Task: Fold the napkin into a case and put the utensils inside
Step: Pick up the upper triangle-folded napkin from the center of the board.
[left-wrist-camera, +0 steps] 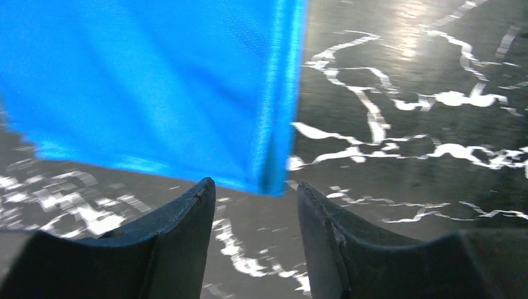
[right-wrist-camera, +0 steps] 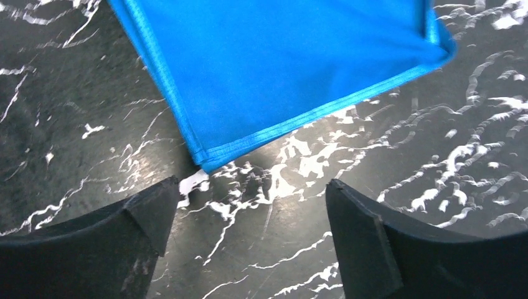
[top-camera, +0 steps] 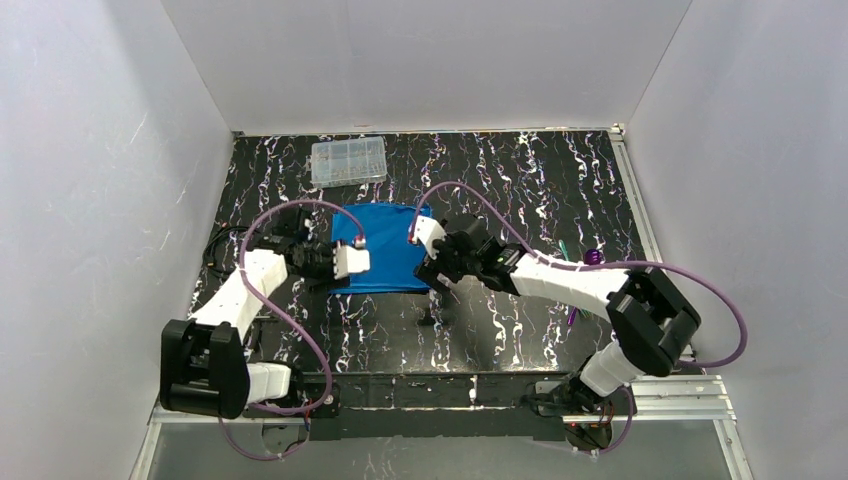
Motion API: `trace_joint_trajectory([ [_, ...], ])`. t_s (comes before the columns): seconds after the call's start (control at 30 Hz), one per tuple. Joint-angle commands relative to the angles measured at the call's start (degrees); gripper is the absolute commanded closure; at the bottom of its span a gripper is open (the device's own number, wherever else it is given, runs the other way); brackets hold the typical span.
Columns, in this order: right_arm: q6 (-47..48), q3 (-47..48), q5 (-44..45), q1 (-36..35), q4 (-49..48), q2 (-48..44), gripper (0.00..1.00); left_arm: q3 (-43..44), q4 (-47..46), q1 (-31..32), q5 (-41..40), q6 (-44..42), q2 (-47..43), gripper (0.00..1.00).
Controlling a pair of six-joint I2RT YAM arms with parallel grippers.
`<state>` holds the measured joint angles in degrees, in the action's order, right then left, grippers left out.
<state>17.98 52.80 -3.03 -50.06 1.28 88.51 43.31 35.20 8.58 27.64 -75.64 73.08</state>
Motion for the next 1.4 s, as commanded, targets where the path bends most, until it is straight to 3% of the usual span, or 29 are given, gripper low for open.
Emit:
trace_joint_trajectory([
  [0.0,-3.5,-0.4,9.0,-0.1,-10.2,-7.0,0.01,9.1,-0.1,-2.6,1.9,2.7,-3.8,0.47],
  [0.07,-8.7,-0.7,10.9,0.5,-13.5,-8.9,0.01,12.4,-1.3,-4.1,2.2,11.3,-3.6,0.34],
  [0.13,-13.9,-0.8,13.4,1.3,-15.1,-10.2,0.01,15.8,-0.4,-6.3,1.7,21.2,-0.9,0.09],
  [0.17,-14.9,-0.5,11.7,2.0,-15.3,-10.7,0.01,17.2,1.4,-7.0,1.0,22.1,1.5,0.02],
  [0.27,-13.6,0.4,7.4,2.4,-12.9,-10.8,0.01,25.4,18.9,-7.9,5.7,12.6,9.8,0.02],
  [0.33,-10.7,1.7,4.9,2.4,-9.1,-10.2,0.01,27.1,22.5,-8.5,9.6,10.2,10.8,0.01],
  [0.47,-6.5,1.9,3.5,2.2,-5.5,-9.6,0.01,15.7,5.9,-8.5,9.3,11.4,-0.7,0.02],
  [0.57,-1.6,-0.9,0.9,0.7,-7.2,-10.1,0.01,12.1,1.6,-8.5,9.8,12.9,-4.1,0.01],
  [0.7,3.5,1.1,0.1,-1.6,-2.3,-5.9,0.01,11.2,11.8,-8.5,12.4,3.9,0.2,0.01],
  [0.87,7.7,0.9,0.6,-2.7,-1.4,-1.8,0.02,1.0,5.5,-8.1,10.9,-5.0,-3.3,0.02],
  [1.03,10.4,1.3,0.5,-2.8,-0.5,1.6,0.06,-0.2,5.9,-7.6,7.1,-12.7,-0.2,0.02],
  [1.37,10.6,0.5,-2.2,-4.1,-3.4,5.0,0.01,-3.6,3.0,-7.3,5.9,-20.4,2.8,0.11],
])
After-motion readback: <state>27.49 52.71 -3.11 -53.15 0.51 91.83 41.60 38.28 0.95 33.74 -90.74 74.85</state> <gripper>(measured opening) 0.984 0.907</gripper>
